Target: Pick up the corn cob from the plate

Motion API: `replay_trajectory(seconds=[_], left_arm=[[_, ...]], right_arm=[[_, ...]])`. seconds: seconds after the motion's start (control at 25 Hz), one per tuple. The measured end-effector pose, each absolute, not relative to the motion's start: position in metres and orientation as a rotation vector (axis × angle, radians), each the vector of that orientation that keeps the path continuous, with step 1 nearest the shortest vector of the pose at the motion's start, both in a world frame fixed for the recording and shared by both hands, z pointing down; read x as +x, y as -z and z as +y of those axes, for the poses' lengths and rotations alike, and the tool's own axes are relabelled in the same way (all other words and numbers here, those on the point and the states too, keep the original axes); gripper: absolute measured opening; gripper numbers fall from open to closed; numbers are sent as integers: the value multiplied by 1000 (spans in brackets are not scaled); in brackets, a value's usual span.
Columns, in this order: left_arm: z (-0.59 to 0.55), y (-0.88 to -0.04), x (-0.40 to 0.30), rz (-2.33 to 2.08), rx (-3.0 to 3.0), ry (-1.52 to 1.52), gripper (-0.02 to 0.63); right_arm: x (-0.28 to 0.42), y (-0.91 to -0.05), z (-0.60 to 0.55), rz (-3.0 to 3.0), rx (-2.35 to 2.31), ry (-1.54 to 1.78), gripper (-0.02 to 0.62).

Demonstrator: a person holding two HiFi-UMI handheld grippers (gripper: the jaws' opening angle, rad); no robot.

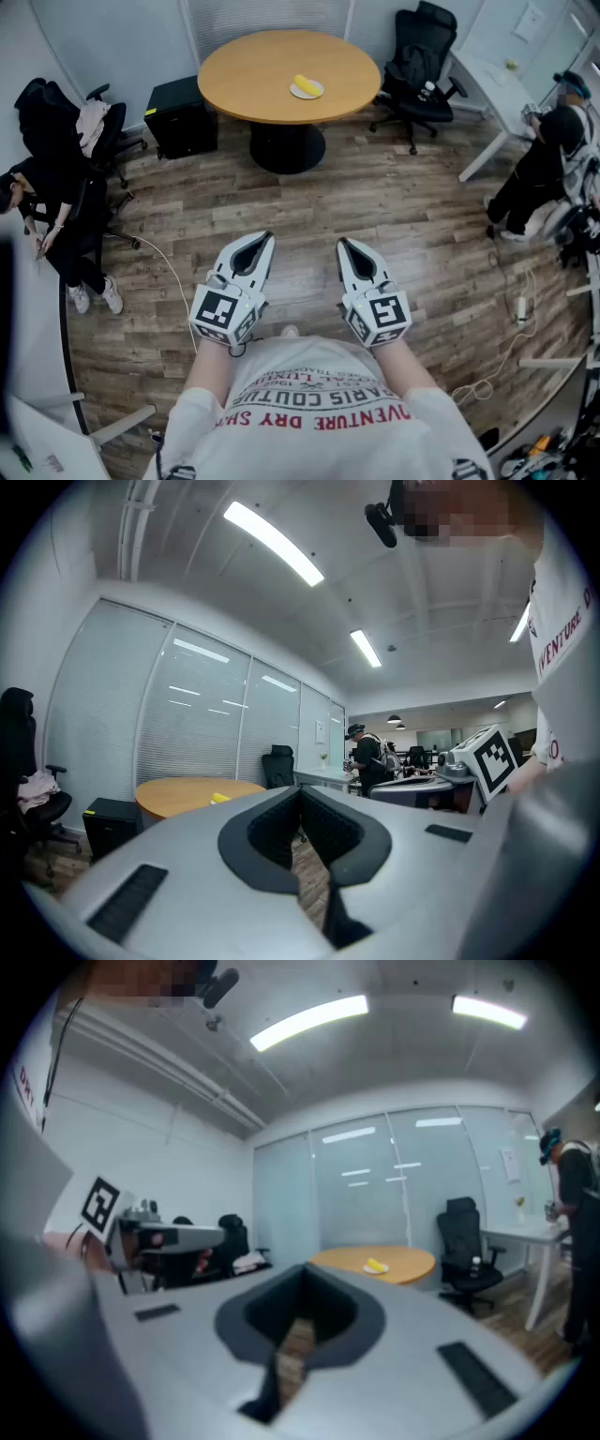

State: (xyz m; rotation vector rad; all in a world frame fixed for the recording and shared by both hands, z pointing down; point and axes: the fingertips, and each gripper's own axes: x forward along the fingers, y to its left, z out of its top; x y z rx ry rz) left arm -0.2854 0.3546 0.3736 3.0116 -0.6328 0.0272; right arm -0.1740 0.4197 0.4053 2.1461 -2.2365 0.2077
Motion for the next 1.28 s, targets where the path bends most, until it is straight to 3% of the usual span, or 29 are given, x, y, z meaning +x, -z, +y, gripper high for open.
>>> replay_trajectory(seconds=[0.84, 1.28], left_arm=[[309, -391, -298, -627, 2955, -59, 35], [261, -412, -278, -814, 2882, -63, 35]], right_arm=[[-178, -426, 376, -2167, 2152, -353, 29], [-140, -448, 314, -2263, 2058, -395, 29]])
